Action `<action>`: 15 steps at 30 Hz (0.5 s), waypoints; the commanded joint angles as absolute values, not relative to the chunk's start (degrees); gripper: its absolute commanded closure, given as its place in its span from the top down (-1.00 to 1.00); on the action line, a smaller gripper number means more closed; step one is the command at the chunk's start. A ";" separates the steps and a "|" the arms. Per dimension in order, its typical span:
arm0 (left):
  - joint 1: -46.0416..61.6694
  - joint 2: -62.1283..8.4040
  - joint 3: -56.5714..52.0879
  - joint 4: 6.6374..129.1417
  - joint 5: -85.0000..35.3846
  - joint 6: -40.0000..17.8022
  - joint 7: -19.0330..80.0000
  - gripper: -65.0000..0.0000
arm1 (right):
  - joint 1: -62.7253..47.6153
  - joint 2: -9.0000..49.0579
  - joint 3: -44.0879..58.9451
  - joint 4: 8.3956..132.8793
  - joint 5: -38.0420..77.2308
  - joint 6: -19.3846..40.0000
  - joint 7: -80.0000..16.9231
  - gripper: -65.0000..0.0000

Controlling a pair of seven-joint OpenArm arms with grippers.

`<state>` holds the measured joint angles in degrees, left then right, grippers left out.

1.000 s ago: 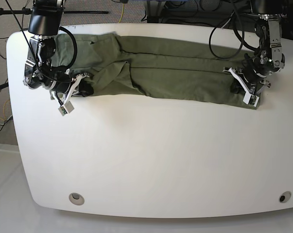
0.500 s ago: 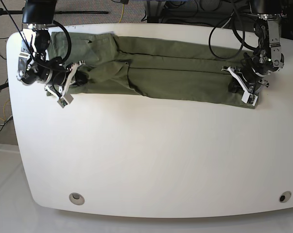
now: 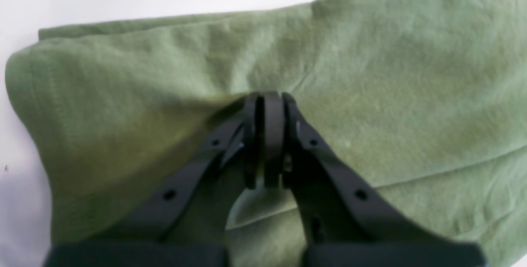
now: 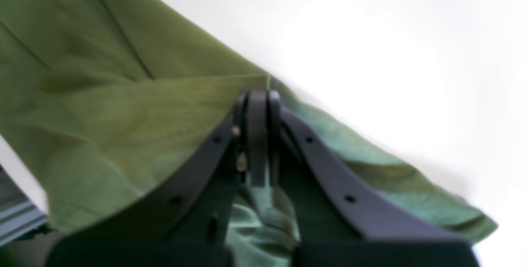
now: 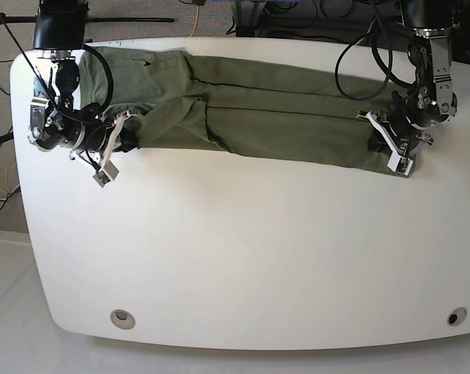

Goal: Fold the T-shirt properly
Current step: 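Spread the strip with both grippers, right gripper pulling its end outward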

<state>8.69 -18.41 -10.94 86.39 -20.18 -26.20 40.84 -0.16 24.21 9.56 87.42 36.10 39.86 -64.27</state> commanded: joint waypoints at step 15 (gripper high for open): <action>8.80 -19.41 -12.67 87.13 -19.34 -25.67 39.87 -0.98 | 6.74 21.44 14.50 81.88 27.23 40.00 -60.26 -0.99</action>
